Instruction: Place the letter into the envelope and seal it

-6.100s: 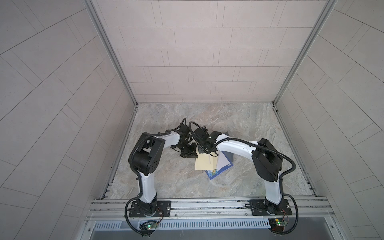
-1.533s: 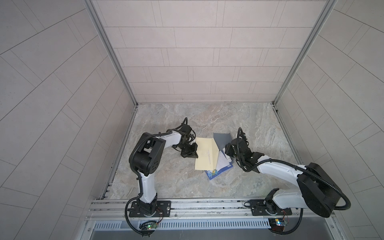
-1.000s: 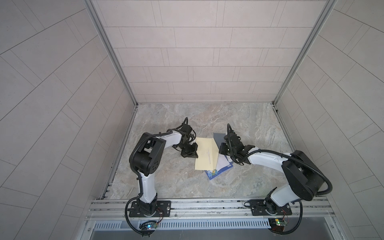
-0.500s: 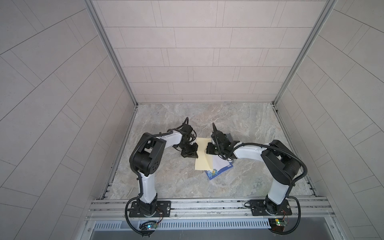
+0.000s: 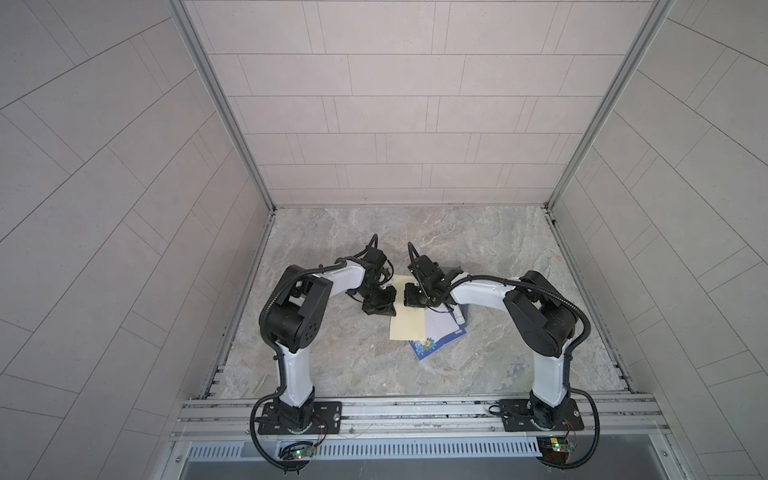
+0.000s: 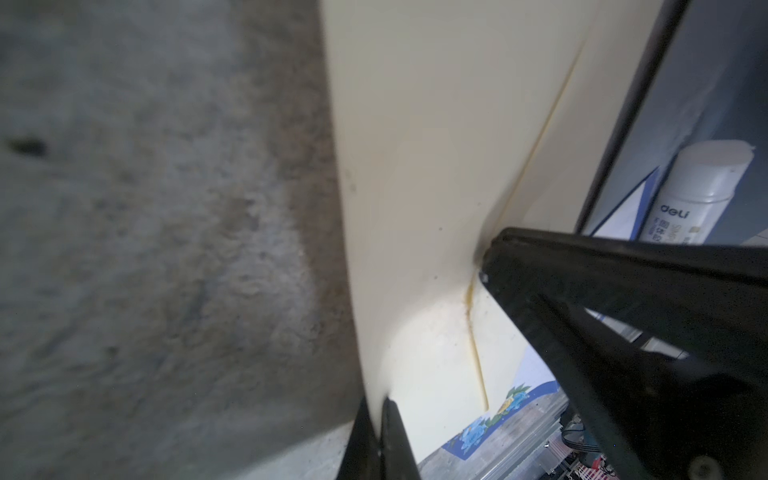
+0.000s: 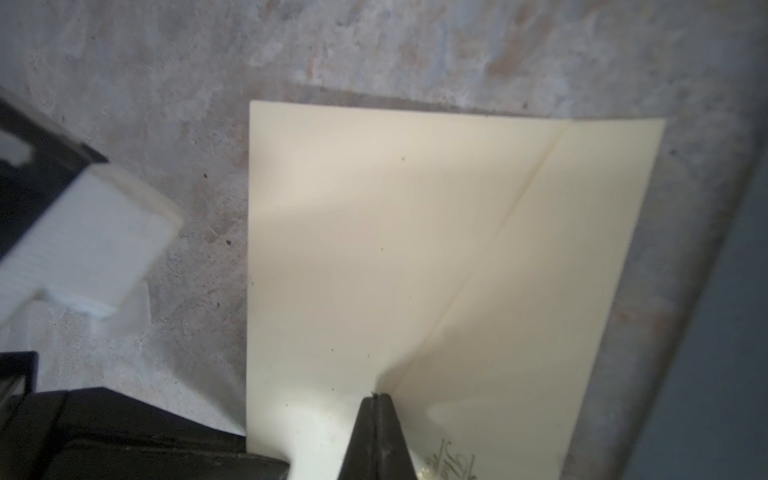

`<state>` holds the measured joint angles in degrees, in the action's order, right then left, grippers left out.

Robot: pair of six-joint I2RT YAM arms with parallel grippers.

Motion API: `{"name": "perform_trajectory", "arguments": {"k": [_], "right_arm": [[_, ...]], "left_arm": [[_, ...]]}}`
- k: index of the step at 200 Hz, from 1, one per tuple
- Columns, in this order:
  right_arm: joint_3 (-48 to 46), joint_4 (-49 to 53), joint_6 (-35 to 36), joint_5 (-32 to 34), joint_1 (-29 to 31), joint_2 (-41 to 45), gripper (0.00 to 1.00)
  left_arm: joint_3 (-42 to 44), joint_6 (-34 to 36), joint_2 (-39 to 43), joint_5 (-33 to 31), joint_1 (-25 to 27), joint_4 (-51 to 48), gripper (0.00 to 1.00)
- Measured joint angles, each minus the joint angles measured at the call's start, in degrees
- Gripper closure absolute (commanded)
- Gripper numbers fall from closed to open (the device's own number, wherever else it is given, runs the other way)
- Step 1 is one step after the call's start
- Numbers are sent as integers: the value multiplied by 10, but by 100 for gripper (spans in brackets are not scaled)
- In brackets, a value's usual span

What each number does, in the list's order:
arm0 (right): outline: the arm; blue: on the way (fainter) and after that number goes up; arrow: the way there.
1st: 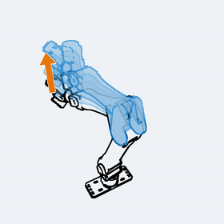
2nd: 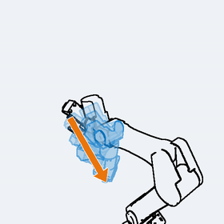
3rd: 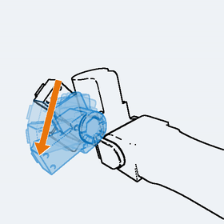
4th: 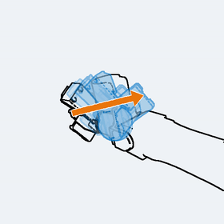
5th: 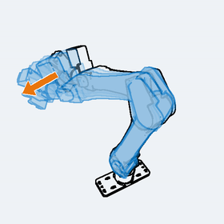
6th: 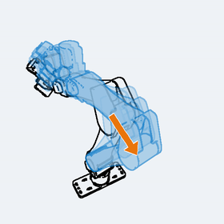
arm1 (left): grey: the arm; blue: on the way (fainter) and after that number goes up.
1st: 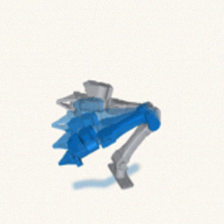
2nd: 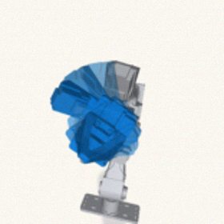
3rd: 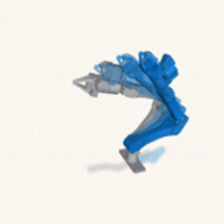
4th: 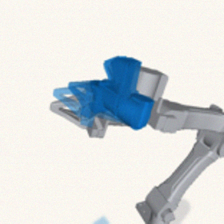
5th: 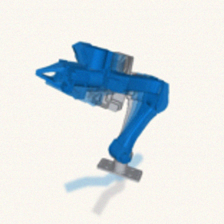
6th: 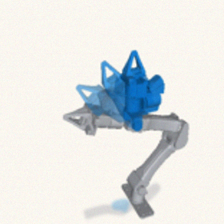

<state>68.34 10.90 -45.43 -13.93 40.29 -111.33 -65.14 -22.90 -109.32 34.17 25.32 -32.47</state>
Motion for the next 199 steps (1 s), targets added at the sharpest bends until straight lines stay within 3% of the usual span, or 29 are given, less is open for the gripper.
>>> {"name": "perform_trajectory", "arguments": {"k": [84,199], "right_arm": [[-40,-5,22,9,12,32,100],[31,47,30,-9,11,-14,100]], "left_arm": [[-1,0,0,-3,2,-2,100],[-3,0,0,-9,0,-10,100]]}}
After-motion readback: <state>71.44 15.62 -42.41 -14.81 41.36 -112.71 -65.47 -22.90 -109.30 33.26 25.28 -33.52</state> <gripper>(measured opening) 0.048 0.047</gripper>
